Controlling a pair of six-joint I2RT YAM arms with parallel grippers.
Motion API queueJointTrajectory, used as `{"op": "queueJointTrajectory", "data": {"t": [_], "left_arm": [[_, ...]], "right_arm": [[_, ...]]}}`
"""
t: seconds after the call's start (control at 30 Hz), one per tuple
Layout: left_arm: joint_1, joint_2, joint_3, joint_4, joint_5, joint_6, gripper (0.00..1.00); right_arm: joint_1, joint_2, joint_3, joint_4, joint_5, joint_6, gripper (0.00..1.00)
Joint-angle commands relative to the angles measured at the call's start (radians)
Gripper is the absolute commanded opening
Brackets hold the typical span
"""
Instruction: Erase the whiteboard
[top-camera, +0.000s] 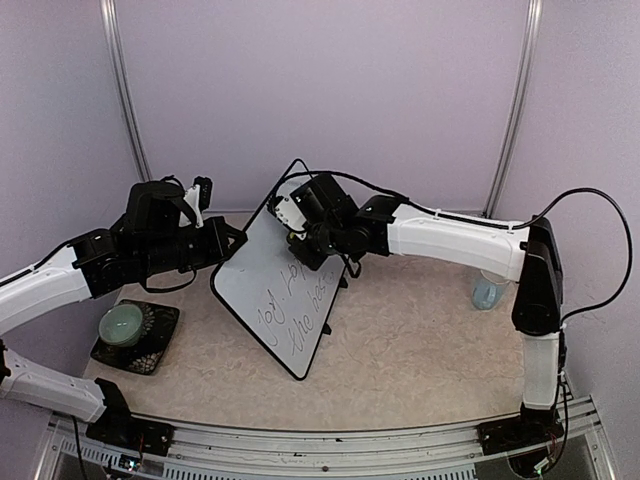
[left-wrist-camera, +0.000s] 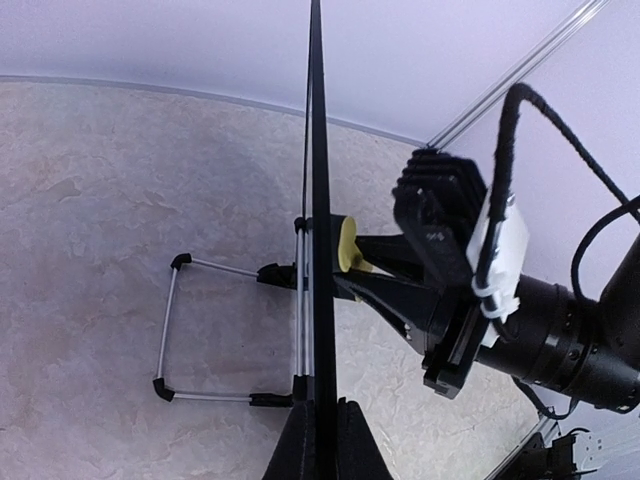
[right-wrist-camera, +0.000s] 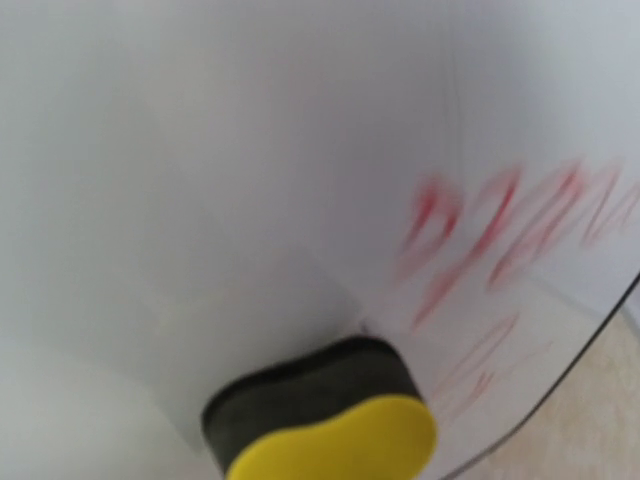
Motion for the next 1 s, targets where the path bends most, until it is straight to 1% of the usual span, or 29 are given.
{"op": "queueJointTrajectory", "data": {"t": [0.0, 0.13, 0.3, 0.57, 0.8, 0.87, 0.97], "left_arm": [[-0.030, -0.013, 0.007, 0.007, 0.120, 0.015, 0.00], [-0.032, -0.014, 0.004, 0.010, 0.120, 0.016, 0.00], [-0.032, -0.016, 0.001, 0.015, 0.122, 0.013, 0.00], [-0.032, -0.026, -0.003, 0.012, 0.118, 0.010, 0.00], [-0.032, -0.029, -0.008, 0.014, 0.115, 0.008, 0.00], [-0.032, -0.026, -0.010, 0.019, 0.117, 0.008, 0.00], [-0.032, -0.017, -0.009, 0.025, 0.127, 0.008, 0.00]], "right_arm": [[0.020, 0.001, -0.121, 0.009, -0.035, 0.012, 0.00], [0.020, -0.017, -0.155, 0.020, -0.039, 0.021, 0.00], [0.027, -0.027, -0.128, 0.040, -0.082, 0.018, 0.00], [0.098, -0.039, -0.095, 0.086, -0.037, -0.047, 0.00], [0.134, -0.064, -0.118, 0.086, -0.071, -0.047, 0.00], [0.138, -0.071, -0.132, 0.094, -0.064, -0.048, 0.00], [0.132, -0.062, -0.124, 0.105, 0.007, -0.054, 0.00]]}}
